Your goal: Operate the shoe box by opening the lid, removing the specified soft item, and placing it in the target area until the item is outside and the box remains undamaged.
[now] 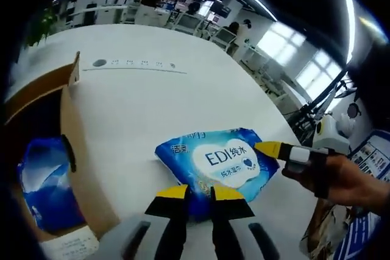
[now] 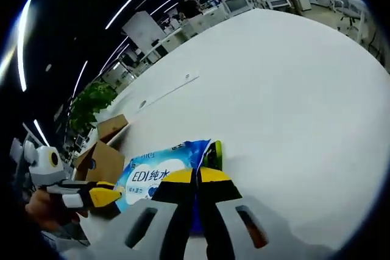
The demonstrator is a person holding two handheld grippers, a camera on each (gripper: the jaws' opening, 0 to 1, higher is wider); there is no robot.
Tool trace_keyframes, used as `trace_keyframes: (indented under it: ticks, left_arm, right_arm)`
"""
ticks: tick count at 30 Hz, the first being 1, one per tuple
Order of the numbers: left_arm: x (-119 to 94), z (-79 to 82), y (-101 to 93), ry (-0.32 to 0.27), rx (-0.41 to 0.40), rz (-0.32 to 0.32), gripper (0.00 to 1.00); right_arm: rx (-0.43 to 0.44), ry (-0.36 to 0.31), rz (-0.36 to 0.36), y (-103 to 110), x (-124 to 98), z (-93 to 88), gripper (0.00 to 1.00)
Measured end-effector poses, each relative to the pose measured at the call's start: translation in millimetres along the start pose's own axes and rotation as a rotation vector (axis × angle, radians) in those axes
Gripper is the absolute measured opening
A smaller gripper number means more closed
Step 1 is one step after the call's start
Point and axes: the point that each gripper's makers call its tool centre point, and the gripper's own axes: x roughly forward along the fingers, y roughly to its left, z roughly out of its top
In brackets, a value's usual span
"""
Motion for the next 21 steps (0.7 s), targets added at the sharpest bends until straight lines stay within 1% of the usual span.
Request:
trace_keyframes:
  ticks: [4,8,14,19,21]
  left_arm:
    - [-7,0.2,1.9,0.000,0.047,0.016,0.15]
    - [-10,1.3,5.7,0.000,0.087,0.026,0.17]
    - [-14,0.2,6.9,0.004,0.097,0.028,0.19]
    - [-21,-0.5,6.0,0.004,0.091,0.014,0.20]
    - [-25,-1.4,4.7,0.008,0.106,0.009,0.20]
  right_arm:
    - [-0.024,0.012,-0.015,-2,-1,-2.7,0.03]
    - [-0.033,0.014,-0.017,-1,-4,-3.9,0.04]
    - [-0.048,0.025,-0.039,0,-10,-7.8,0.11]
    - [-0.047,0.023,-0.063,-3,-18,-8.7,0.12]
    - [-0.051,0.019,-0.069,-1,-22,-8.7,0.12]
